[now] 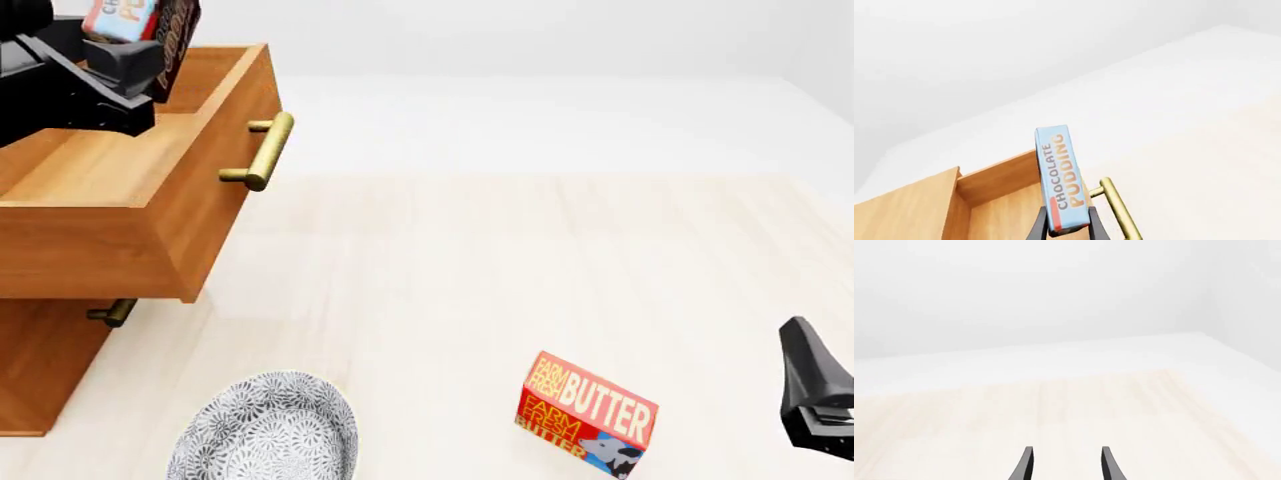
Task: Put the chocolate pudding in the top drawer of the cabinet and close it.
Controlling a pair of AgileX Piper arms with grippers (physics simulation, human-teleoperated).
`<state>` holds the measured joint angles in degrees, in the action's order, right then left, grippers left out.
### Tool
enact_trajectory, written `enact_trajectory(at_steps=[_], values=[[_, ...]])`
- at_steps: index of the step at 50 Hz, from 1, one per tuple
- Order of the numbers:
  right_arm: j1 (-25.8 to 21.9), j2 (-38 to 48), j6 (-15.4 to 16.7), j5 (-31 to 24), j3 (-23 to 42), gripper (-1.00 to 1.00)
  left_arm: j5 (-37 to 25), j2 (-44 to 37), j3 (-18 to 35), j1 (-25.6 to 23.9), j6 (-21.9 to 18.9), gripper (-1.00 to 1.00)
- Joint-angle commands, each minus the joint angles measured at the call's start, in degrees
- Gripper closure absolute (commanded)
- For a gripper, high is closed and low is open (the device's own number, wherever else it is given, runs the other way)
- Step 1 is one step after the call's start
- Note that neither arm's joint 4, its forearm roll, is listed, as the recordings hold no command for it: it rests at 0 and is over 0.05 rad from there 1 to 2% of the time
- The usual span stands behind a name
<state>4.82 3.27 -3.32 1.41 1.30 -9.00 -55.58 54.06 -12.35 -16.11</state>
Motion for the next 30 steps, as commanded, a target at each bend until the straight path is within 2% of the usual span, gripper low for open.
enact_trajectory(at_steps=[1, 14, 22, 30], values=[[0.06, 0.02, 0.08, 0.09, -0.02, -1.0, -3.37, 3.35, -0.87, 3.78, 0.42, 1.0], [-0.02, -0.31, 0.13, -0.17, 0.03, -1.0, -8.26, 5.47, -0.83, 5.94, 1.51, 1.0], [0.08, -0.32, 0.07, -0.22, 0.08, -1.0, -11.15, 4.75, 1.2, 6.35, 0.95, 1.0], [0.06, -0.63, 0.14, -0.42, 0.08, -1.0, -12.99, 3.84, 0.85, 6.72, 1.72, 1.0]])
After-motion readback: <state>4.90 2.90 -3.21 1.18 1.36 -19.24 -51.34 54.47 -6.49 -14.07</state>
